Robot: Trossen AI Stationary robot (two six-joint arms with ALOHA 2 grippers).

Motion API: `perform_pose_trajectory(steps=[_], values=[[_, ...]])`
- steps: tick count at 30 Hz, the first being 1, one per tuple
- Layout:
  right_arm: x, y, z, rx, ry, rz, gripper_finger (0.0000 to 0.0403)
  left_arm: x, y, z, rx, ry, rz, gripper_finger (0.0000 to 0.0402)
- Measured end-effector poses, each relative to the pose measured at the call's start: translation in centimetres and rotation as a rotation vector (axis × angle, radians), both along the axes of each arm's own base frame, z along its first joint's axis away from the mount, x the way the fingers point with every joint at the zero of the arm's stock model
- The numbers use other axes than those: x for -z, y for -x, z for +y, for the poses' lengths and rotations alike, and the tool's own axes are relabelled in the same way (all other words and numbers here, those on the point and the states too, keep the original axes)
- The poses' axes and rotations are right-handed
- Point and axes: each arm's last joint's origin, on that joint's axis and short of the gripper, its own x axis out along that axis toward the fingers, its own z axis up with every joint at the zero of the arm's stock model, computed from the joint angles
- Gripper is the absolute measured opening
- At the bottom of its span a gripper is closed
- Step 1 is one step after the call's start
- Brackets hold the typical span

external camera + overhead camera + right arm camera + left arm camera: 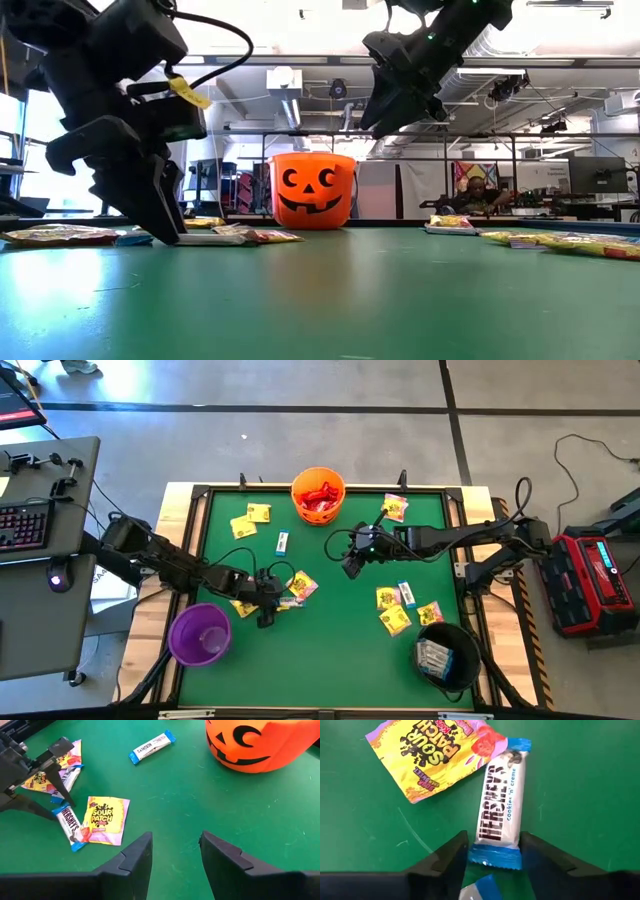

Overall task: Sort candy by brand, put in halloween buckets
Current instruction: Put the white chocolate bar into the black bucket

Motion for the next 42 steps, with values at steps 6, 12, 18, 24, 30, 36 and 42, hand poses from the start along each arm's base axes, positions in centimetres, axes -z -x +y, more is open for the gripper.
perform_pose_trajectory(steps=[6,12,18,24,30,36,42], values=[[0.0,0.0,0.0,0.000,0.000,0.000,0.0154,-0.6,-0.4,-0.1,0.023,-0.013,0.051,0.0105],[0.0,0.0,0.0,-0.008,-0.008,0.000,0.0154,-2.2,-1.3,-0.2,0.043,-0.006,0.114,0.0064],[0.0,0.0,0.1,-0.030,-0.020,0.001,0.0154,-3.8,-2.5,0.2,0.038,0.063,0.116,0.0031],[-0.2,-0.4,1.8,-0.156,0.012,-0.020,0.0154,-5.6,-4.0,0.9,0.056,0.211,0.073,0.0003],[-0.8,-0.8,5.3,-0.352,0.043,-0.091,0.0154,-7.4,-5.4,2.4,0.030,0.381,0.017,0.0000],[-1.2,-0.8,7.4,-0.336,0.011,-0.156,0.0154,-8.9,-6.7,4.1,-0.054,0.505,-0.082,0.0000],[-1.4,-0.8,8.2,-0.250,0.005,-0.197,0.0154,-10.0,-7.8,5.3,-0.079,0.573,-0.228,0.0000]])
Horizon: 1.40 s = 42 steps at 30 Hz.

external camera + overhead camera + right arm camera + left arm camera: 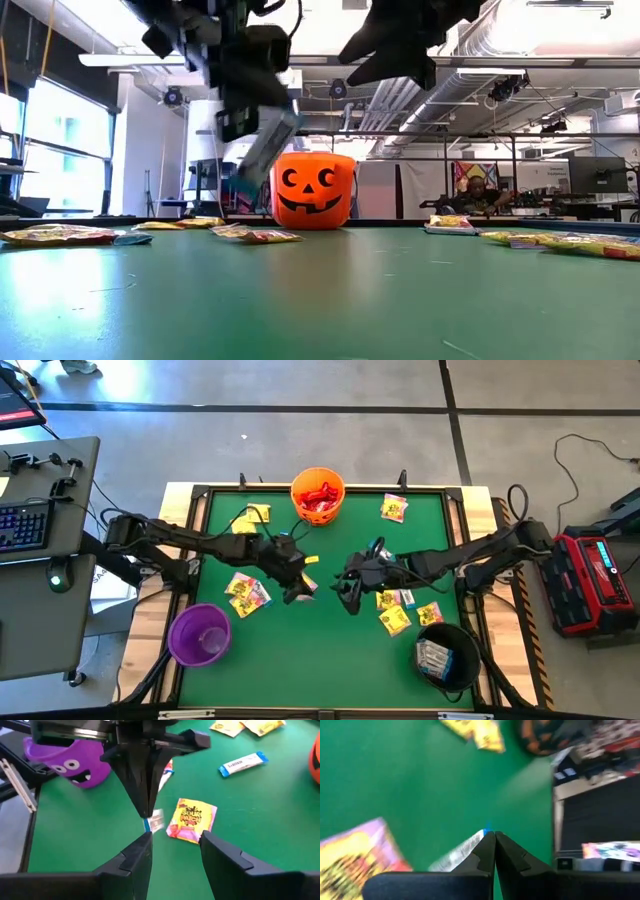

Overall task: Sort candy by brand, put in halloween buckets
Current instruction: Put the white chocolate bar into the black bucket

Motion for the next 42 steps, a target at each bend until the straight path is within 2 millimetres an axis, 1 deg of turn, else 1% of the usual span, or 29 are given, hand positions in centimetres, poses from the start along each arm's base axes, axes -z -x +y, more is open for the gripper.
perform_pose_trajectory(steps=[8,11,16,20,27,34,38,40,42], values=[[-0.1,-0.1,0.1,-0.023,-0.020,-0.009,0.0155,-1.3,-0.8,0.1,0.038,0.006,-0.169,0.0000],[-0.1,-0.1,0.2,-0.039,-0.047,-0.008,0.0163,-1.5,-1.0,0.1,0.045,0.010,-0.195,0.0000],[-0.2,-0.2,0.4,-0.086,-0.092,-0.021,0.0188,-2.2,-1.1,0.1,0.037,0.020,-0.247,0.0000],[-0.7,-0.5,0.5,-0.120,-0.098,-0.078,0.0200,-2.5,-0.9,0.1,0.025,0.019,-0.254,0.0000],[-1.0,-0.6,0.3,-0.119,-0.100,-0.104,0.0202,-3.3,-1.0,0.2,-0.005,0.037,-0.313,0.0000],[-1.0,-0.7,0.1,-0.138,-0.066,-0.105,0.0201,-3.9,-1.2,0.4,-0.026,0.062,-0.364,0.0000],[-1.0,-0.7,0.2,-0.154,-0.070,-0.103,0.0183,-4.0,-1.3,0.6,-0.039,0.064,-0.377,0.0000],[-1.0,-0.7,0.2,-0.157,-0.066,-0.102,0.0160,-4.2,-1.3,0.8,-0.045,0.068,-0.400,0.0000],[-1.0,-0.7,0.2,-0.161,-0.054,-0.103,0.0129,-4.3,-1.4,1.0,-0.051,0.067,-0.413,0.0000]])
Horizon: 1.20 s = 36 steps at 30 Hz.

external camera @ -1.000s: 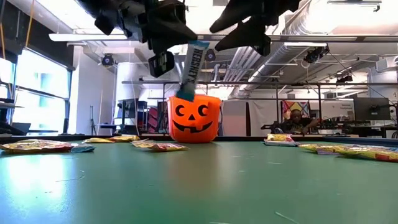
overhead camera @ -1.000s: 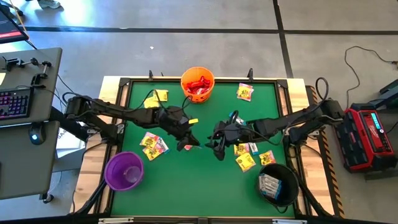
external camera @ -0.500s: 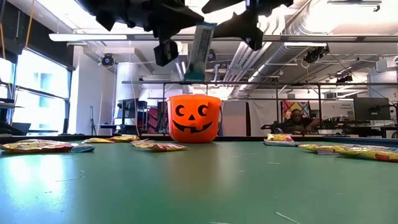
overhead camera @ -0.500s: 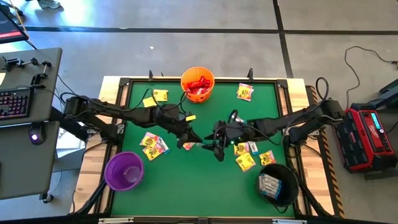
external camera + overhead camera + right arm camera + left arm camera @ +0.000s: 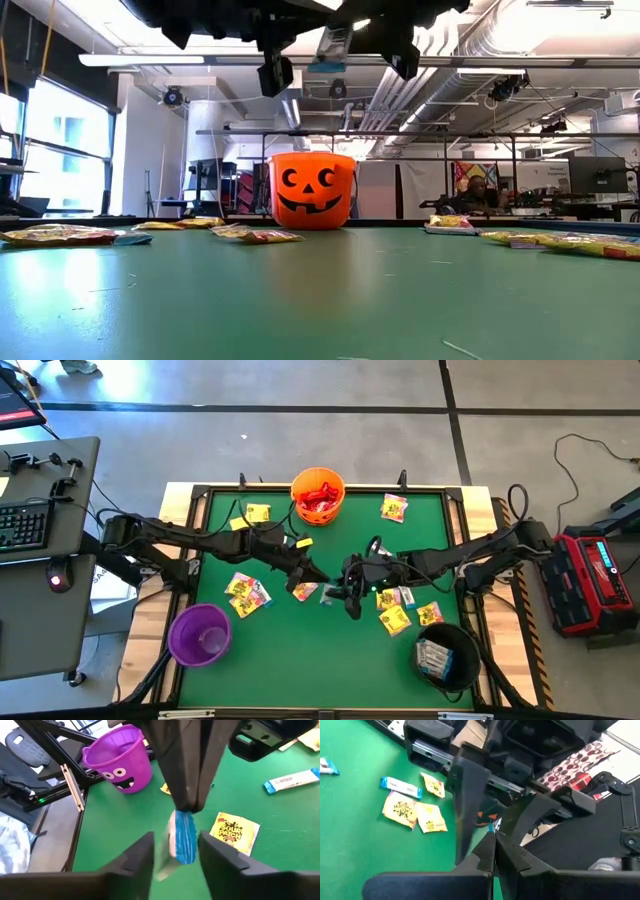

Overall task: Sort candy by brand, put in halloween buckets
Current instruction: Put the white chocolate bar into the black bucket

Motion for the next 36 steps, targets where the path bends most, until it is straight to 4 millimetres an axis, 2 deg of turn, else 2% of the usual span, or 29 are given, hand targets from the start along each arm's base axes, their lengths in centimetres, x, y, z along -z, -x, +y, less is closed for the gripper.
perform_pose_trajectory(steps=[6,12,17,22,26,36], values=[[0.0,0.0,0.0,-0.001,0.032,-0.006,0.0017,-0.1,0.0,0.1,0.000,0.000,-0.007,0.0000],[0.0,0.0,0.0,-0.003,0.006,-0.007,0.0024,-0.4,-0.1,0.1,0.001,-0.011,-0.048,0.0008],[-0.8,0.8,0.3,-0.002,-0.025,0.018,0.0007,-1.4,0.1,0.2,-0.012,-0.076,-0.136,0.0044],[-3.4,2.7,0.8,0.006,-0.068,0.099,0.0009,-2.4,0.6,0.4,-0.039,-0.172,-0.194,0.0086],[-6.3,5.0,1.8,0.001,-0.113,0.176,0.0007,-2.6,0.7,0.5,-0.059,-0.232,-0.212,0.0108],[-12.4,11.5,5.7,-0.017,-0.315,0.450,0.0007,-2.6,0.7,0.9,-0.077,-0.238,-0.208,0.0113]])
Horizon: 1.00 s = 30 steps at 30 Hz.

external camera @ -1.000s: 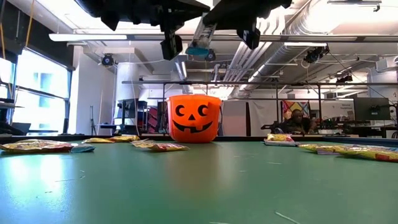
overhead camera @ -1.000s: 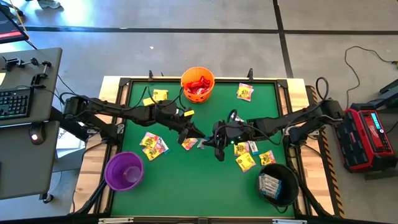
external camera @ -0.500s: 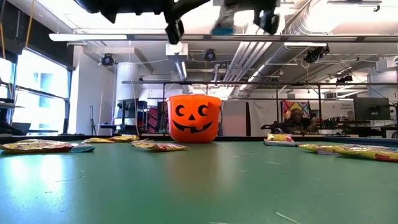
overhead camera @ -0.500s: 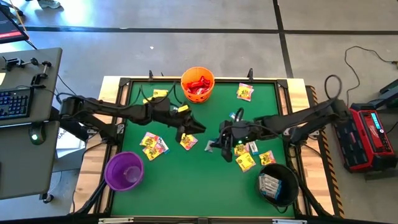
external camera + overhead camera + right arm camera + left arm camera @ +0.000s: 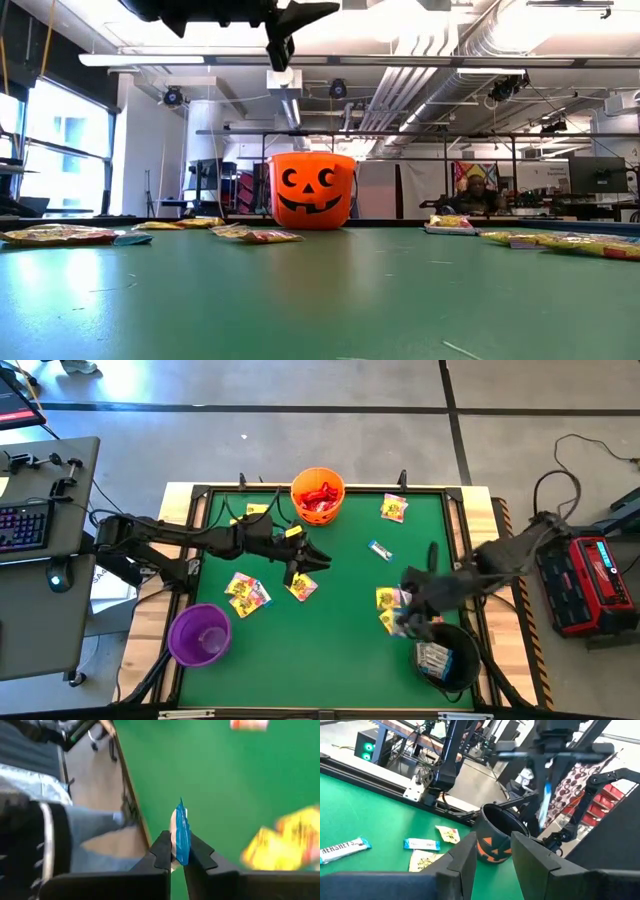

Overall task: Sort candy by brand, put in halloween buckets
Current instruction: Put the white chocolate bar into the black bucket

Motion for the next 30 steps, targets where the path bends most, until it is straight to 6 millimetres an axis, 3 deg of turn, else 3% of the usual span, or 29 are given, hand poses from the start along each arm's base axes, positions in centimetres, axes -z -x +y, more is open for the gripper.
perform_pose_trajectory(steps=[5,9,17,25,30], values=[[-2.0,3.6,1.6,0.065,-0.112,0.178,0.0007,0.0,0.0,0.0,0.000,0.000,0.001,0.0113],[-1.2,5.7,2.7,0.087,-0.179,0.402,0.0006,0.2,0.0,0.0,-0.001,0.001,0.016,0.0113],[4.5,7.3,4.8,0.042,-0.114,0.695,0.0008,0.5,0.1,0.0,-0.009,0.003,0.049,0.0113],[11.9,6.8,5.0,0.025,-0.065,0.763,0.0006,0.5,0.1,0.0,-0.019,0.004,0.055,0.0113],[14.8,6.8,4.7,0.042,-0.056,0.770,0.0014,0.8,0.1,0.0,-0.020,0.014,0.087,0.0113]])
